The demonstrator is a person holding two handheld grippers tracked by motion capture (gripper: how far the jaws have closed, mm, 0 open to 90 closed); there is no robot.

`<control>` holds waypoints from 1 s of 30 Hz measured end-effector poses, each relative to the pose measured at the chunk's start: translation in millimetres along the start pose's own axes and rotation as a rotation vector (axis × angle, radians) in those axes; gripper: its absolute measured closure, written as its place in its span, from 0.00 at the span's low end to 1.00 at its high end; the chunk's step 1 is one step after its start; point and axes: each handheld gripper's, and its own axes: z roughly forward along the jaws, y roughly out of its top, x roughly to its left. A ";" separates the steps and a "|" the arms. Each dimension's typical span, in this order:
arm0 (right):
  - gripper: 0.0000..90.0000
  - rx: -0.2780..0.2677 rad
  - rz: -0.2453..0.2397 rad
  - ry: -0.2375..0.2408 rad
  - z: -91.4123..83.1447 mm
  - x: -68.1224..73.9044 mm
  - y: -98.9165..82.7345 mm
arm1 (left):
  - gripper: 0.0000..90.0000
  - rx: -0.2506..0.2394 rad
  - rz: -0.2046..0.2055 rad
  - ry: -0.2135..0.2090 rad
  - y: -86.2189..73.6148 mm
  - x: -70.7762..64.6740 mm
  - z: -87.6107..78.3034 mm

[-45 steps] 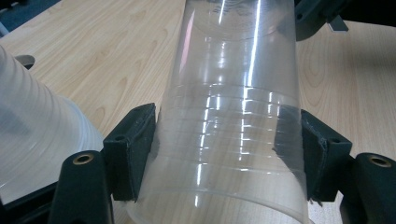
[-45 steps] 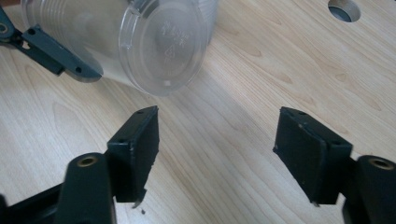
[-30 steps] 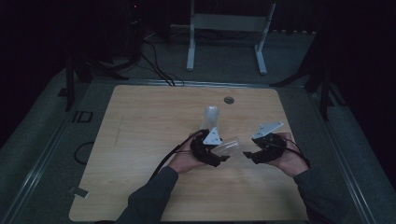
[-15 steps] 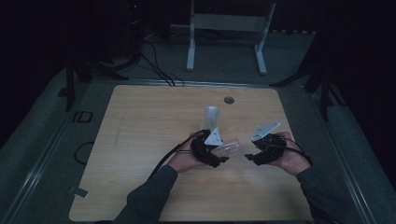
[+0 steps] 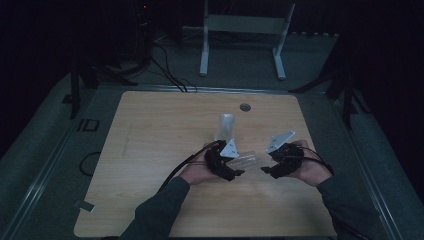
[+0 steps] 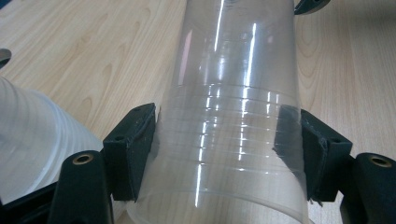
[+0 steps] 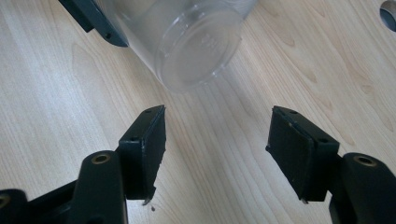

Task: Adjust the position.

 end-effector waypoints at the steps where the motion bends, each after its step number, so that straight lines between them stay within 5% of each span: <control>1: 0.41 0.003 -0.004 0.003 0.6 0.4 0.5 | 0.33 0.004 0.000 -0.001 -0.3 -0.1 0.3; 15: 0.39 0.010 -0.037 0.036 4.3 5.4 6.3 | 0.33 0.047 0.041 -0.042 2.2 -2.5 1.1; 30: 0.38 0.012 -0.073 0.075 8.0 10.5 9.8 | 0.33 0.078 0.079 -0.042 3.2 -5.0 1.3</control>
